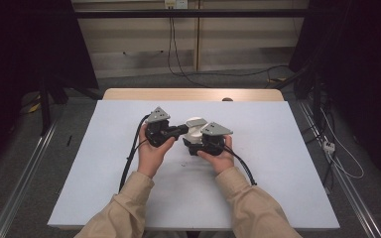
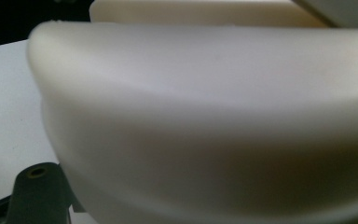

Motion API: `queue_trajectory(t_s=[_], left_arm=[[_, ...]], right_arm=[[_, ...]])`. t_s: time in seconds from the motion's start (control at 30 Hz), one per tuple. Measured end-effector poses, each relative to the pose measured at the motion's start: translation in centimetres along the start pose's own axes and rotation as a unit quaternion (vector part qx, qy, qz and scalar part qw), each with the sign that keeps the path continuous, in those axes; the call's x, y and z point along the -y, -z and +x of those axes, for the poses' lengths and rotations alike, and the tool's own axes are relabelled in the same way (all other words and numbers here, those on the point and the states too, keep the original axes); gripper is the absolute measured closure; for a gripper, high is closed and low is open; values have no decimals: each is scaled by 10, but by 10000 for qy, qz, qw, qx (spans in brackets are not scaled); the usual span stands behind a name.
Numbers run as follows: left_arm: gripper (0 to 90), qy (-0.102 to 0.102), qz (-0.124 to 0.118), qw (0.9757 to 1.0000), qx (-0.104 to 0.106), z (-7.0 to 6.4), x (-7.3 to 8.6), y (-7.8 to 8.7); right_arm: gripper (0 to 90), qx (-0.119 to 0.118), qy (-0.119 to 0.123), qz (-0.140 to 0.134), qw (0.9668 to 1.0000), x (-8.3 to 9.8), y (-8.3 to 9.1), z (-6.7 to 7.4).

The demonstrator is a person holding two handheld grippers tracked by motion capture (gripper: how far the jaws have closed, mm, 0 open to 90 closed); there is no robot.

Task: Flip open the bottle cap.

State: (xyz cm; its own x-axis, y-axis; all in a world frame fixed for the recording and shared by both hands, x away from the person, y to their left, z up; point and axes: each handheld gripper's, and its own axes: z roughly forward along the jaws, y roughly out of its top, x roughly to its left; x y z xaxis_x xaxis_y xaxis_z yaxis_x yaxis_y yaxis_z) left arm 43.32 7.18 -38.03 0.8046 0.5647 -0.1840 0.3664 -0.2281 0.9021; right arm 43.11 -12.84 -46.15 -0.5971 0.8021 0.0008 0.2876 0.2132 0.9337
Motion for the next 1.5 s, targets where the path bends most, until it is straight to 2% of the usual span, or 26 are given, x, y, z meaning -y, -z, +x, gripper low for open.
queue_trajectory(t_s=[1.5], left_arm=[[897,-113,-8,9999,-15,-3,-23,-17]], right_arm=[[182,14,-2,28,10000,0,-1,1]])
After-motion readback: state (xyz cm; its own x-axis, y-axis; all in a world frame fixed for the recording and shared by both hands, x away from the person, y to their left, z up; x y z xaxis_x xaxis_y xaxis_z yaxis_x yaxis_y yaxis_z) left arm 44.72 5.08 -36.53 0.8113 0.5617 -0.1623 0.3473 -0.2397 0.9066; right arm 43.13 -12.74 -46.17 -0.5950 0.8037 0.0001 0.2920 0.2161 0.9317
